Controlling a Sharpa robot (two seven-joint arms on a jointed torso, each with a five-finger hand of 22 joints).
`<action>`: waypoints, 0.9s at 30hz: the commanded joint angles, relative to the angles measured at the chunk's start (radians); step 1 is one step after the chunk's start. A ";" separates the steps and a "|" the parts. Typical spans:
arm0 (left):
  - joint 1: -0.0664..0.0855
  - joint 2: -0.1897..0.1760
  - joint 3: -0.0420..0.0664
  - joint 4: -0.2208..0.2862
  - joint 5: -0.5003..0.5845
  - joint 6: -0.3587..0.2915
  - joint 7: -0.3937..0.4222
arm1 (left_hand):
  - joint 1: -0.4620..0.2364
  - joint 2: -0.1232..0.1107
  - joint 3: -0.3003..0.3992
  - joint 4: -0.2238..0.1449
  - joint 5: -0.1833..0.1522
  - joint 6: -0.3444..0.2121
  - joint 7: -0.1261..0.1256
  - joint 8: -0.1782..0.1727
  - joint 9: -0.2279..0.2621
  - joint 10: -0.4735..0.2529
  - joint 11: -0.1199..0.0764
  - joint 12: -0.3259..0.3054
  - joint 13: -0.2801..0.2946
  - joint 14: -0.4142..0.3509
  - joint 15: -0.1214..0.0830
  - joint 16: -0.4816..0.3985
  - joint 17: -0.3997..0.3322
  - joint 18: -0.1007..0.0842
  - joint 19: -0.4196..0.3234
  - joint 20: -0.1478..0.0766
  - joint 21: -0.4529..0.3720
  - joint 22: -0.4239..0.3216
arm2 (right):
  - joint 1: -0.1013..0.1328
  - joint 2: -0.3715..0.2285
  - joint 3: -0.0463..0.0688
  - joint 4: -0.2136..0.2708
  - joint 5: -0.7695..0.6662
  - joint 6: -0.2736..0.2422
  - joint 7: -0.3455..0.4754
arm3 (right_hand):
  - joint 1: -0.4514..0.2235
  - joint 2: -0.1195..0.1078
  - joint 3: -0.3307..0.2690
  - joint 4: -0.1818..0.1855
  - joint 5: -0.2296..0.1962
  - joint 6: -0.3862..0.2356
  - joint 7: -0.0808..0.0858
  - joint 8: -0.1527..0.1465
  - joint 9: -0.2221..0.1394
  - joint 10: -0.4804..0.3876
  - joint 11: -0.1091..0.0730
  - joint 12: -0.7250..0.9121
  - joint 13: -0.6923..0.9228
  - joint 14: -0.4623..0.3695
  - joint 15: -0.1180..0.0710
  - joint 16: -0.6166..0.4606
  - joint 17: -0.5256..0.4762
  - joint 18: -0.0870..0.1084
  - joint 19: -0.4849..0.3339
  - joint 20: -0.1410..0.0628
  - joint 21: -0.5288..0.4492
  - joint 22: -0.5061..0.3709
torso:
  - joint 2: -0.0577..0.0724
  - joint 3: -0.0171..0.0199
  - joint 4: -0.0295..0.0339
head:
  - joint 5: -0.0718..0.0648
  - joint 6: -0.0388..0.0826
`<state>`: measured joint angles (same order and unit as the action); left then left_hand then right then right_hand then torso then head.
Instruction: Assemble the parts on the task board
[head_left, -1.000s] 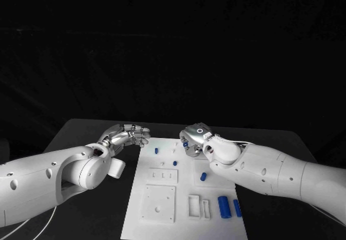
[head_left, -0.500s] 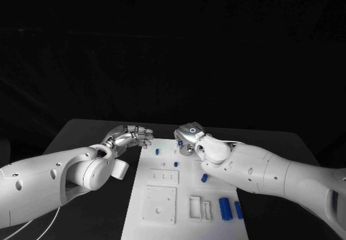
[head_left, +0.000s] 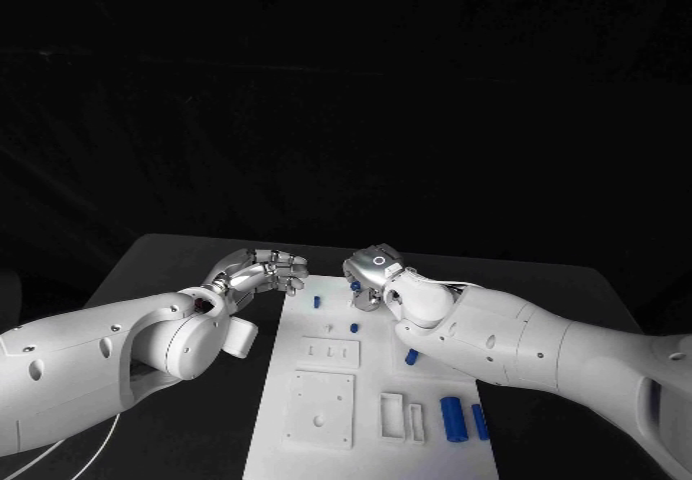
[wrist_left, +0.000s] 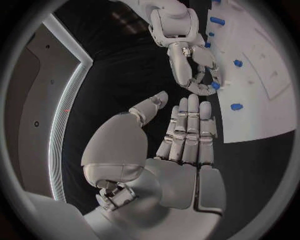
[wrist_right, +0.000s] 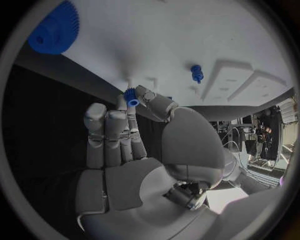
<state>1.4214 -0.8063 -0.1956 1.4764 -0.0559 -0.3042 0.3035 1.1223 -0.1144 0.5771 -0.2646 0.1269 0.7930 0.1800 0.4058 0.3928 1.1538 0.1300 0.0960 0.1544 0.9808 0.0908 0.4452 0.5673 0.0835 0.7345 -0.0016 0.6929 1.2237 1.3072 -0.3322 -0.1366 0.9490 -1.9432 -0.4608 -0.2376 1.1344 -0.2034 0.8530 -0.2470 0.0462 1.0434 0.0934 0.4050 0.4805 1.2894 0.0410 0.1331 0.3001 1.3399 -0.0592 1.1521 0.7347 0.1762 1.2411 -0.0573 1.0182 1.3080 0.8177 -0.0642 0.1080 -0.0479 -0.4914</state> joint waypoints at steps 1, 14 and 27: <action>0.004 0.002 0.001 0.003 -0.003 0.010 0.006 | -0.004 -0.002 0.002 0.001 -0.004 -0.003 0.001 -0.006 0.001 0.002 0.004 -0.006 -0.001 0.004 0.006 -0.006 0.001 0.010 -0.006 -0.001 -0.002 -0.001 | 0.000 0.003 0.000 -0.007 -0.012 0.004 0.006 | 0.007 0.001 0.007 -0.001 0.003 0.007 0.001 0.005 0.017 0.038 -0.006 -0.001 0.002 -0.020 -0.018 0.004 -0.001 0.086 0.001 -0.007 0.005 0.020 | 0.003 -0.0032 0.0041 | -0.003 -0.003; 0.008 0.004 0.001 0.003 -0.003 0.010 0.005 | -0.004 -0.003 0.002 0.000 -0.004 -0.003 0.001 -0.007 0.002 0.002 0.004 -0.007 -0.002 0.005 0.006 -0.007 0.002 0.010 -0.007 -0.001 -0.001 -0.002 | 0.000 0.008 0.000 -0.017 -0.013 0.005 0.006 | 0.007 0.001 0.009 -0.001 0.003 0.006 0.001 0.003 0.018 0.037 -0.006 -0.002 0.004 -0.021 -0.018 0.004 -0.003 0.086 0.000 -0.007 0.005 0.020 | 0.006 -0.0045 0.0029 | 0.002 0.002; 0.009 0.003 0.001 0.002 -0.003 0.010 0.004 | -0.004 -0.003 0.002 0.001 -0.004 -0.004 0.001 -0.007 0.002 0.002 0.005 -0.008 -0.002 0.005 0.006 -0.008 0.002 0.010 -0.007 -0.001 -0.001 -0.002 | 0.000 0.017 0.000 -0.038 0.002 0.024 0.017 | 0.004 -0.002 0.012 0.003 0.003 -0.003 0.005 -0.005 0.019 0.025 -0.001 -0.012 0.010 -0.023 -0.013 0.004 -0.009 0.086 -0.004 -0.005 0.005 0.018 | 0.008 -0.0054 0.0019 | 0.007 0.001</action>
<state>1.4279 -0.8048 -0.1956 1.4762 -0.0559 -0.3043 0.3027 1.1223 -0.1144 0.5771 -0.2646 0.1269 0.7930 0.1800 0.4018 0.3941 1.1537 0.1300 0.0924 0.1536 0.9848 0.0948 0.4413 0.5682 0.0723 0.7345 -0.0016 0.6929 1.2228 1.3080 -0.3181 -0.1362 0.9172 -1.9412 -0.4546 -0.2290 1.1310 -0.2070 0.8608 -0.2446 0.0465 1.0385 0.0946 0.4056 0.5005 1.2945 0.0360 0.1263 0.3092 1.3380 -0.0609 1.1520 0.7265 0.1761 1.2413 -0.0609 1.0182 1.3080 0.8255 -0.0692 0.1102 -0.0421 -0.4908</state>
